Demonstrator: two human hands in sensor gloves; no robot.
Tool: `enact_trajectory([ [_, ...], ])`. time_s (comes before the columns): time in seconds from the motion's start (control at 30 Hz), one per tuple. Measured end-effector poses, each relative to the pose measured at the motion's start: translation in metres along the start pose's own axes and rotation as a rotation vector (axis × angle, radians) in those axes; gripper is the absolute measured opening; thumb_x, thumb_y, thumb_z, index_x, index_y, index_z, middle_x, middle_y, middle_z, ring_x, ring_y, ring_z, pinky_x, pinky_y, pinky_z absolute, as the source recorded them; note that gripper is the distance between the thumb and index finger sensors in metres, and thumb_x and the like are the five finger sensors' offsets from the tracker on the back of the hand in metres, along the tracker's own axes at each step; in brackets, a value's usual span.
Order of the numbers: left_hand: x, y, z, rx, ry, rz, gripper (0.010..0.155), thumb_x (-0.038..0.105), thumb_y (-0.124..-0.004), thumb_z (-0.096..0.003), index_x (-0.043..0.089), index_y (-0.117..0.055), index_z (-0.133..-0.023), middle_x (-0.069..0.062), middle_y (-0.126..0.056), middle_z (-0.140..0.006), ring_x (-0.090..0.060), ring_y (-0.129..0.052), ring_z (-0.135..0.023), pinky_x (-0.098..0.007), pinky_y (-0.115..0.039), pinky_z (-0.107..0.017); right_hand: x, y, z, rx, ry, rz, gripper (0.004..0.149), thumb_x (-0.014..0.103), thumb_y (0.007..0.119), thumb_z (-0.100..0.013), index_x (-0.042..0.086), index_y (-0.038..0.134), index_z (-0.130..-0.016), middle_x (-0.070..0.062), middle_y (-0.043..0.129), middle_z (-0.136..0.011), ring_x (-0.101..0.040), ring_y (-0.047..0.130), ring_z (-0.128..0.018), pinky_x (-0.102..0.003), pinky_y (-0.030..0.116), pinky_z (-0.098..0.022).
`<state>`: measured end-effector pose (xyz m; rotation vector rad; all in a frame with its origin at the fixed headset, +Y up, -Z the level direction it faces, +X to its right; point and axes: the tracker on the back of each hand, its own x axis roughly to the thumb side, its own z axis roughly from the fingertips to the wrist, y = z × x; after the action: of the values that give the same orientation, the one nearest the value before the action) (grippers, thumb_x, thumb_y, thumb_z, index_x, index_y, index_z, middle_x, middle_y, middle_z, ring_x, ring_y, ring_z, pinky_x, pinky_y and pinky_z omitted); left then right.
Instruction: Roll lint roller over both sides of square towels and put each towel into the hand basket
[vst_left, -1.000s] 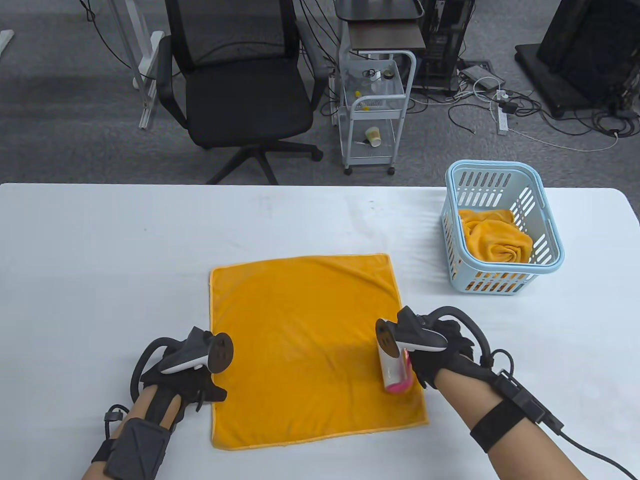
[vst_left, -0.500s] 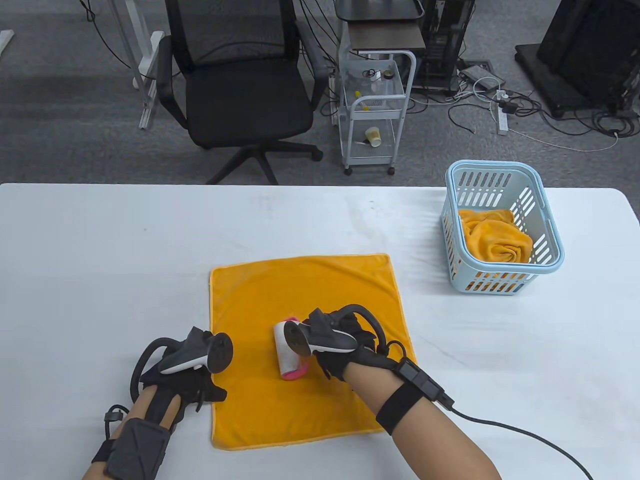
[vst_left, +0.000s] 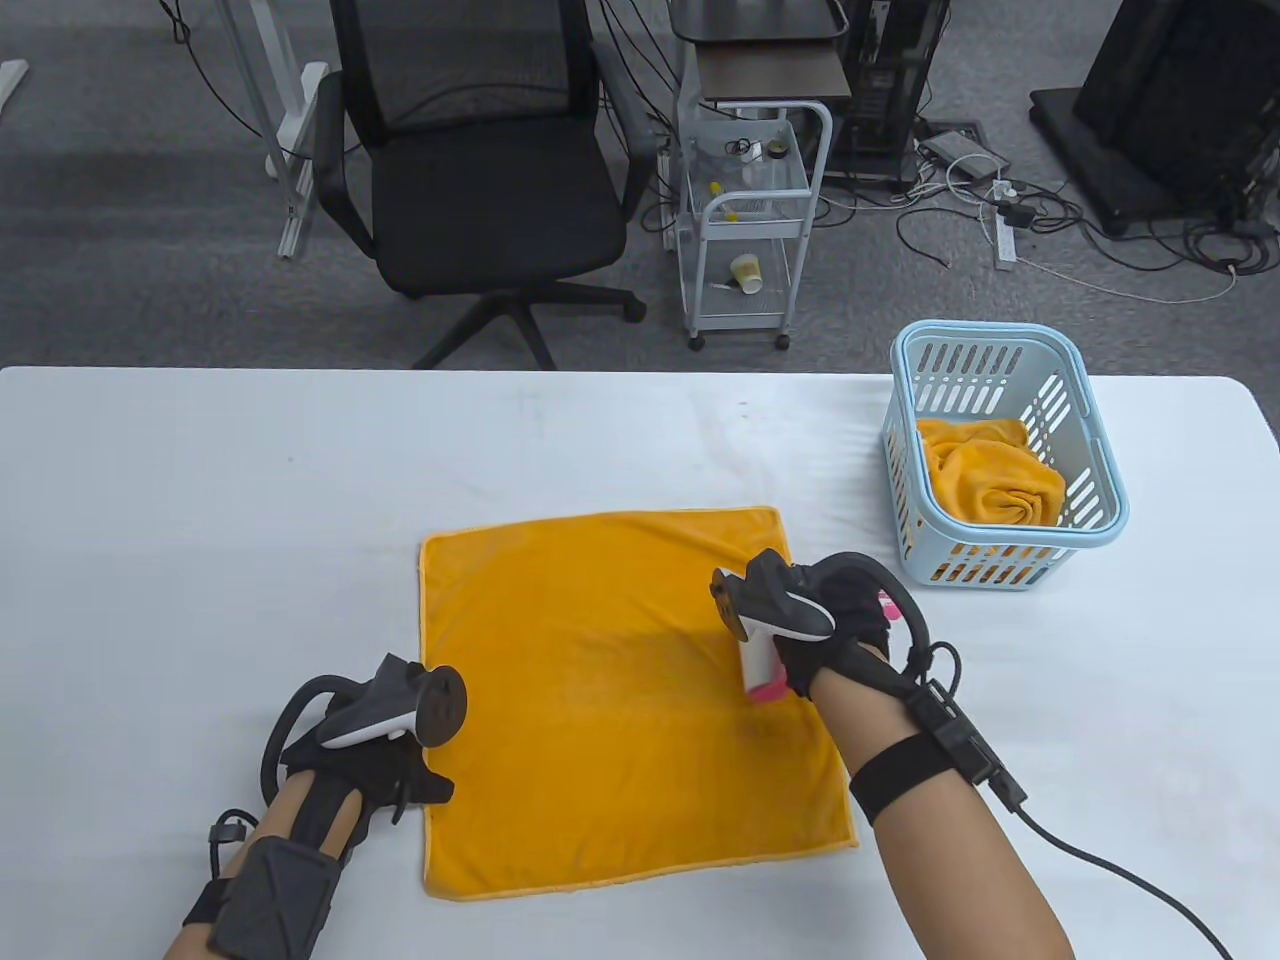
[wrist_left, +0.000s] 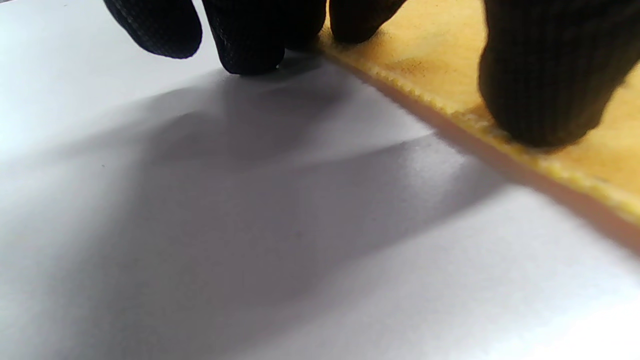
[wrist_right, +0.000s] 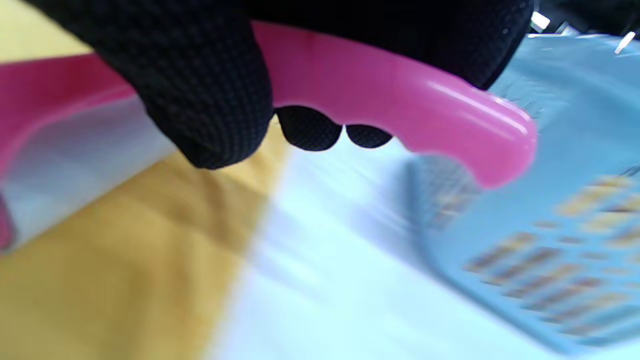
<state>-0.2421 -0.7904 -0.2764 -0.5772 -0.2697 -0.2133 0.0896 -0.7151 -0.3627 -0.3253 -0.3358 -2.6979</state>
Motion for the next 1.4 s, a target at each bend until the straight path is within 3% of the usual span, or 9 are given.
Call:
enact_trajectory([
  [0.13, 0.000, 0.000, 0.000, 0.001, -0.001, 0.003, 0.097, 0.066, -0.089, -0.0330, 0.024, -0.046, -0.110, -0.013, -0.040, -0.122, -0.045, -0.062, -0.106, -0.069, -0.055, -0.074, 0.067, -0.025, -0.015, -0.128, -0.140, -0.162, 0.057, 0.035, 0.095, -0.046, 0.022, 0.077, -0.099, -0.009, 0.086, -0.092, -0.039, 0.088, -0.083, -0.061, 0.074, -0.059],
  [0.23, 0.000, 0.000, 0.000, 0.001, -0.001, 0.003, 0.098, 0.066, -0.089, -0.0330, 0.024, -0.046, -0.110, -0.013, -0.040, -0.122, -0.045, -0.062, -0.106, -0.069, -0.055, -0.074, 0.112, -0.031, -0.024, -0.174, -0.205, -0.142, 0.058, 0.036, 0.093, -0.047, 0.022, 0.075, -0.100, -0.008, 0.086, -0.092, -0.038, 0.088, -0.083, -0.060, 0.074, -0.059],
  [0.33, 0.000, 0.000, 0.000, 0.001, -0.001, 0.003, 0.097, 0.066, -0.089, -0.0330, 0.024, -0.046, -0.110, -0.013, -0.040, -0.122, -0.045, -0.062, -0.106, -0.069, -0.055, -0.074, 0.133, -0.029, -0.030, -0.192, -0.212, -0.130, 0.058, 0.036, 0.093, -0.047, 0.023, 0.075, -0.100, -0.008, 0.086, -0.092, -0.038, 0.089, -0.082, -0.060, 0.075, -0.059],
  [0.47, 0.000, 0.000, 0.000, 0.002, -0.002, 0.006, 0.097, 0.066, -0.089, -0.0329, 0.024, -0.046, -0.110, -0.013, -0.040, -0.122, -0.045, -0.062, -0.106, -0.069, -0.055, -0.074, 0.119, -0.020, -0.037, -0.171, -0.170, -0.068, 0.058, 0.035, 0.094, -0.046, 0.024, 0.075, -0.100, -0.008, 0.087, -0.091, -0.038, 0.089, -0.082, -0.061, 0.074, -0.059],
  [0.7, 0.000, 0.000, 0.000, 0.002, -0.001, 0.002, 0.097, 0.066, -0.089, -0.0330, 0.024, -0.046, -0.110, -0.013, -0.040, -0.122, -0.045, -0.062, -0.106, -0.069, -0.055, -0.074, 0.015, 0.007, -0.046, -0.018, 0.109, 0.157, 0.056, 0.029, 0.098, -0.044, 0.024, 0.080, -0.097, -0.008, 0.088, -0.090, -0.039, 0.086, -0.085, -0.063, 0.071, -0.061],
  [0.87, 0.000, 0.000, 0.000, 0.002, 0.000, 0.002, 0.097, 0.066, -0.089, -0.0331, 0.024, -0.046, -0.110, -0.013, -0.040, -0.122, -0.045, -0.062, -0.106, -0.069, -0.055, -0.074, -0.018, 0.016, -0.046, 0.036, 0.218, 0.274, 0.054, 0.028, 0.099, -0.044, 0.025, 0.082, -0.095, -0.007, 0.086, -0.092, -0.039, 0.083, -0.088, -0.064, 0.069, -0.063],
  [1.07, 0.000, 0.000, 0.000, 0.002, 0.000, 0.002, 0.097, 0.066, -0.089, -0.0332, 0.024, -0.046, -0.110, -0.014, -0.040, -0.122, -0.045, -0.062, -0.106, -0.069, -0.055, -0.074, 0.023, -0.015, -0.043, -0.108, 0.081, 0.003, 0.055, 0.032, 0.097, -0.045, 0.025, 0.079, -0.098, -0.008, 0.086, -0.092, -0.039, 0.085, -0.086, -0.062, 0.072, -0.061],
  [1.2, 0.000, 0.000, 0.000, 0.002, 0.000, 0.002, 0.097, 0.066, -0.089, -0.0331, 0.023, -0.046, -0.110, -0.014, -0.040, -0.122, -0.045, -0.062, -0.106, -0.069, -0.055, -0.074, 0.088, -0.036, -0.043, -0.193, -0.075, -0.097, 0.058, 0.035, 0.095, -0.046, 0.024, 0.076, -0.100, -0.007, 0.087, -0.090, -0.038, 0.089, -0.082, -0.060, 0.075, -0.059],
  [1.4, 0.000, 0.000, 0.000, 0.004, -0.003, 0.002, 0.097, 0.066, -0.088, -0.0331, 0.024, -0.046, -0.110, -0.014, -0.040, -0.122, -0.045, -0.062, -0.106, -0.069, -0.055, -0.074, 0.123, -0.030, -0.056, -0.197, -0.090, -0.109, 0.059, 0.036, 0.094, -0.047, 0.024, 0.074, -0.101, -0.008, 0.088, -0.090, -0.037, 0.090, -0.080, -0.059, 0.076, -0.058],
])
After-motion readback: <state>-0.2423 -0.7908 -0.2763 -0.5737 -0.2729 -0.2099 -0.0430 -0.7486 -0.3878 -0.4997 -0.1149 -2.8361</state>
